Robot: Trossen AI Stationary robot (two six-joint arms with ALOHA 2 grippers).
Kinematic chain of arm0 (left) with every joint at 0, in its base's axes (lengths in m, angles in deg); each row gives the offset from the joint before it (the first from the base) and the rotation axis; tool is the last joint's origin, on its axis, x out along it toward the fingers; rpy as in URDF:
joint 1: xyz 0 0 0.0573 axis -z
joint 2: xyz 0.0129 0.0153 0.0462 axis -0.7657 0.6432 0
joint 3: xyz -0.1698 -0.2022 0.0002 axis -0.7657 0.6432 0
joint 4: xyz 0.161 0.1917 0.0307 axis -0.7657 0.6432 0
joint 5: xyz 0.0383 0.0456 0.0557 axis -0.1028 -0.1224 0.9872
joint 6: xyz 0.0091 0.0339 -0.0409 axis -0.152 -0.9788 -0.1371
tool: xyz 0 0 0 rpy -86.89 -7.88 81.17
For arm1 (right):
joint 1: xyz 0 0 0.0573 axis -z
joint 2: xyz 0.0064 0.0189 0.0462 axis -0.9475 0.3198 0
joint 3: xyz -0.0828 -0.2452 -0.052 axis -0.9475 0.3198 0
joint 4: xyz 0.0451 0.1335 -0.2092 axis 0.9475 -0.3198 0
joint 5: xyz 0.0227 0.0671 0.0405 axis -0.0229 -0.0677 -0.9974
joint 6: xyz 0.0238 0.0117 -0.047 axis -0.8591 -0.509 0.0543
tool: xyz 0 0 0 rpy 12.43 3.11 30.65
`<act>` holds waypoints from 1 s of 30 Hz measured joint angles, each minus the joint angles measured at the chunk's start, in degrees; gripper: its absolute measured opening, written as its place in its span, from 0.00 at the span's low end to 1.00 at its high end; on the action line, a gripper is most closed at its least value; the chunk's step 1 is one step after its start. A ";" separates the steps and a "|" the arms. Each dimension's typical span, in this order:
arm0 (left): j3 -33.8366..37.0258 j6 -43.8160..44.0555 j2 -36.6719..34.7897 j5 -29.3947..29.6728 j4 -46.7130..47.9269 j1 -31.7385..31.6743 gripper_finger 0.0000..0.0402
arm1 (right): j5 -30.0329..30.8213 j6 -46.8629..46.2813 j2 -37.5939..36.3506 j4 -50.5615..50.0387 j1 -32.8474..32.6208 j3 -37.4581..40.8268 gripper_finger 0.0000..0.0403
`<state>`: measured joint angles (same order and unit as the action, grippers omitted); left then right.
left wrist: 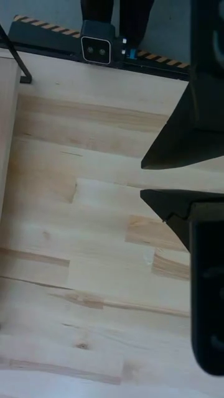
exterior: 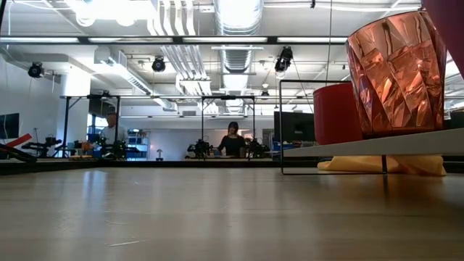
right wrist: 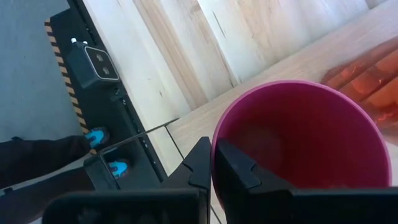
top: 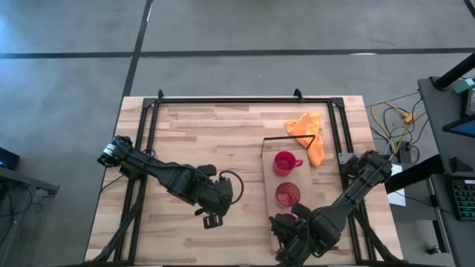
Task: Stack small to large cups/mugs on shelf
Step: Put the pink cup on the shelf
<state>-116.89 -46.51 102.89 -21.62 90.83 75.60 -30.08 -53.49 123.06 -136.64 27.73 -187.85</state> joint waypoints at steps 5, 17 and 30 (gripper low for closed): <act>0.00 -0.02 0.00 -0.04 0.02 0.02 0.12 | -0.19 -0.42 0.05 0.02 0.00 0.00 0.02; 0.00 -0.04 0.00 -1.18 0.03 0.00 0.12 | -2.75 -0.40 0.52 -0.97 0.00 0.26 0.18; -0.04 -0.04 0.02 -1.49 0.13 0.00 0.12 | -2.32 0.02 0.42 -4.82 -0.02 -3.82 0.18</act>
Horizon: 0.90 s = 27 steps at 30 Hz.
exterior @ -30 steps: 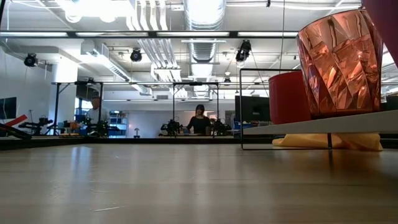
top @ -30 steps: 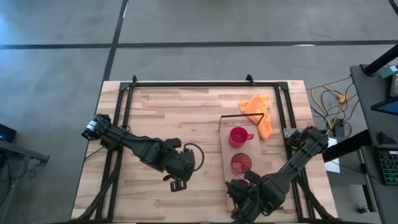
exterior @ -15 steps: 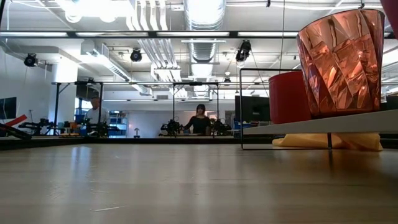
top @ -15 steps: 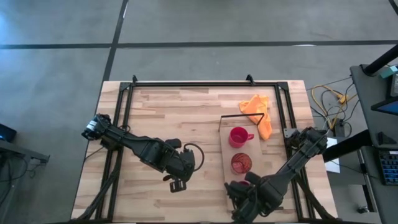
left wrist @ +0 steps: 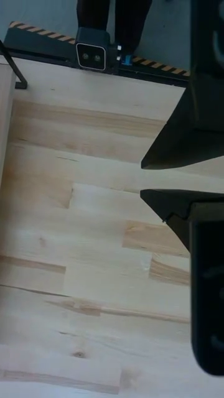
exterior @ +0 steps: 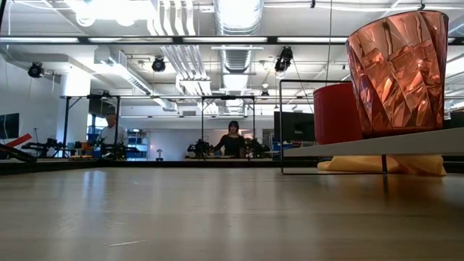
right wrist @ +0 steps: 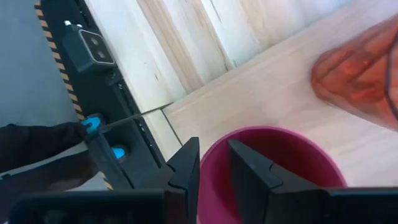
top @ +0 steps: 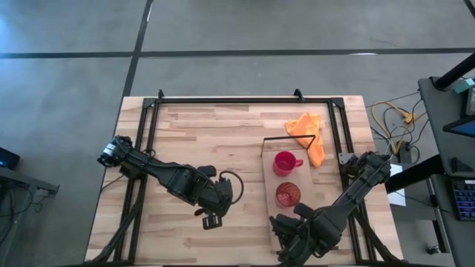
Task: Stack small to large cups/mugs on shelf
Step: Put the pink cup on the shelf, then adjust the brown cup
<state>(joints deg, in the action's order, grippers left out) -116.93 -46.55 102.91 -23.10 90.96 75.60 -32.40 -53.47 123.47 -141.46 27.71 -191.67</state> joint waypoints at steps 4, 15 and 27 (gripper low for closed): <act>0.00 0.00 0.00 -0.02 0.02 0.00 0.12 | 0.04 -0.25 0.00 -2.24 0.00 -0.64 0.18; 0.00 -0.02 0.00 -0.09 0.04 0.00 0.12 | -1.14 -1.51 -0.11 -6.52 -0.43 -0.79 0.18; 0.00 -0.02 0.00 -0.07 0.07 0.00 0.12 | -4.13 -1.90 -2.31 -6.63 -1.18 -0.80 0.18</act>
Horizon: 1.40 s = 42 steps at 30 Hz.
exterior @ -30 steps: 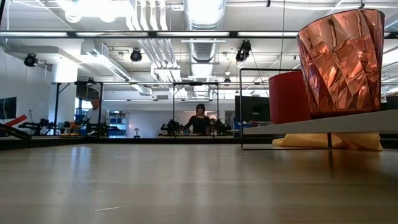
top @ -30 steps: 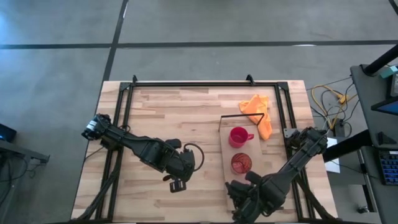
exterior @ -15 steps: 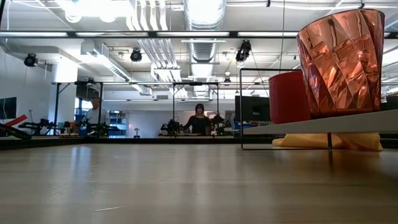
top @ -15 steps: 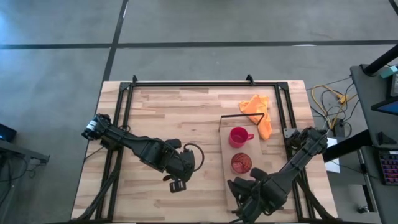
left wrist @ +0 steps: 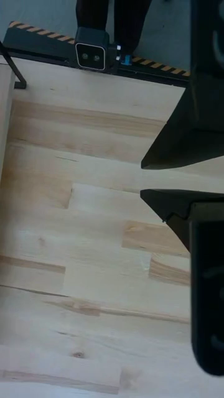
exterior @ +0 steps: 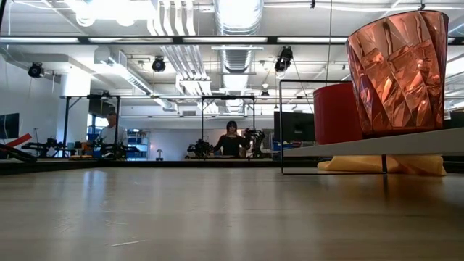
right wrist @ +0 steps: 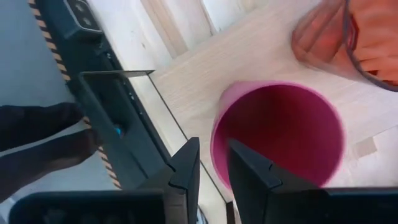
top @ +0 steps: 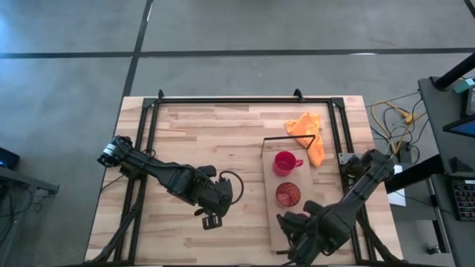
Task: Stack small to large cups/mugs on shelf
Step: Adjust the brown cup
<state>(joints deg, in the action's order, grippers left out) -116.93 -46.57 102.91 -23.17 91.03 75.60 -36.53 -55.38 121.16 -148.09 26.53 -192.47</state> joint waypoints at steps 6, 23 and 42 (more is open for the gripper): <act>0.00 0.00 0.00 0.00 -0.02 0.00 0.12 | 7.21 4.69 -2.60 -0.06 -0.11 -3.39 0.18; -0.36 0.15 0.02 0.00 -2.38 0.10 0.12 | 15.94 22.99 -2.98 -0.28 11.56 -5.11 0.02; -0.11 0.17 0.02 0.05 -3.06 0.15 0.12 | 8.76 23.58 -2.89 4.76 16.75 6.91 0.02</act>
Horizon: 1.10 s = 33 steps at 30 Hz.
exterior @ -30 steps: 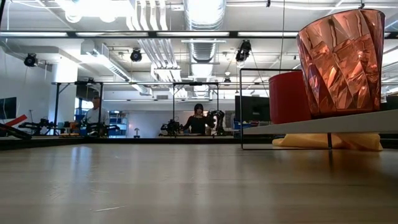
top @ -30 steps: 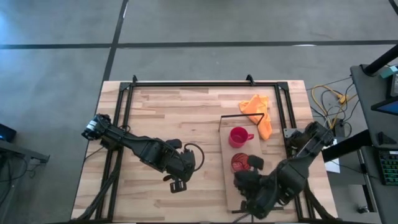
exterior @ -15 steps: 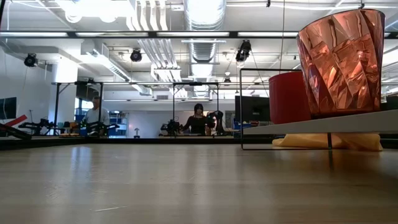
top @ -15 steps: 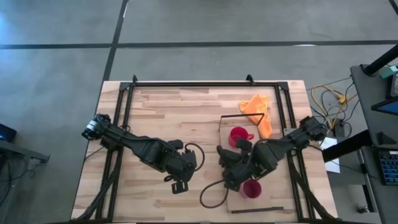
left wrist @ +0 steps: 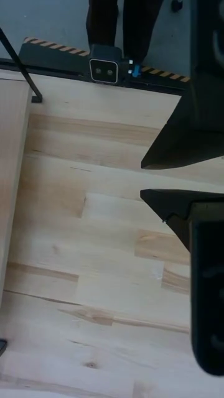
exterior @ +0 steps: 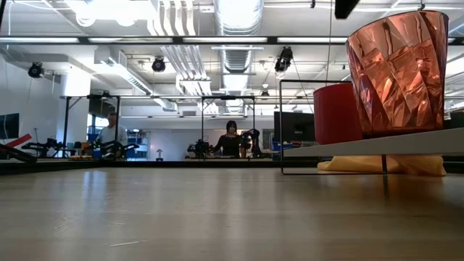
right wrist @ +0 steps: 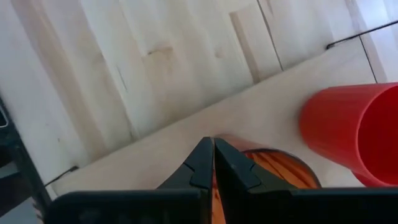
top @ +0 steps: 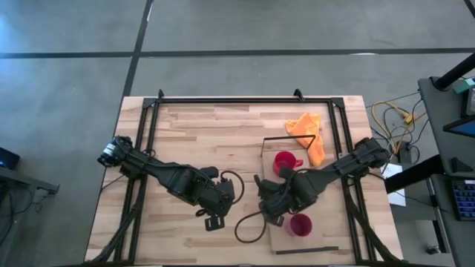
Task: Stack small to large cups/mugs on shelf
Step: Adjust the brown cup, then return to Home Position
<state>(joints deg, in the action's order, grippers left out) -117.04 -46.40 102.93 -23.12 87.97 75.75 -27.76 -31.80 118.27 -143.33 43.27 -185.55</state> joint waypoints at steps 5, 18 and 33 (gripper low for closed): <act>0.00 0.08 0.00 0.00 -0.07 0.00 0.12 | 0.00 -0.85 0.00 0.70 0.13 2.37 0.02; 0.02 0.08 0.00 0.02 -1.09 0.00 0.12 | 0.04 -2.16 0.00 0.77 0.26 5.20 0.02; -2.34 -0.11 -0.14 0.02 -1.04 0.22 0.12 | 10.55 4.69 -9.84 1.92 -3.38 1.47 0.02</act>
<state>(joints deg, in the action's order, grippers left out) -119.39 -46.51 102.79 -23.10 86.93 75.97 -17.21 -27.10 108.43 -141.42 39.90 -184.08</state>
